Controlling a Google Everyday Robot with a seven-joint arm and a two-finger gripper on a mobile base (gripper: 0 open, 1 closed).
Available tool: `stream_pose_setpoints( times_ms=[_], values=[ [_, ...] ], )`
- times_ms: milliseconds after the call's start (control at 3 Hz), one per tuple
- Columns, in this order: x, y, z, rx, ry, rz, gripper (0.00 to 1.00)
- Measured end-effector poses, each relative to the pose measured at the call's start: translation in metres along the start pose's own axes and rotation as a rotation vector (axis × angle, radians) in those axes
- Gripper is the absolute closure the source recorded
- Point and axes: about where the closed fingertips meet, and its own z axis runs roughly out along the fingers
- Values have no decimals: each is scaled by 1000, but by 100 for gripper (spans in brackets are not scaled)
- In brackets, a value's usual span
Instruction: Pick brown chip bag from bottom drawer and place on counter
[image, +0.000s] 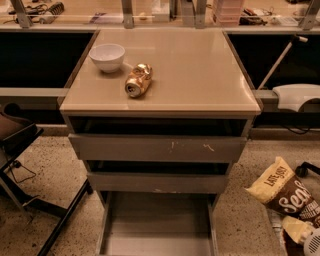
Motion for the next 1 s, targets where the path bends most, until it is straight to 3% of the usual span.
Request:
stream_pose_setpoints(
  times_ms=[333,667,1000],
  values=[
    [-26,38,-8,-69,-3,5,100],
    [-24,93,-40,-169,48,53,100],
    [3,136,-87,-256,111,98,100]
  ],
)
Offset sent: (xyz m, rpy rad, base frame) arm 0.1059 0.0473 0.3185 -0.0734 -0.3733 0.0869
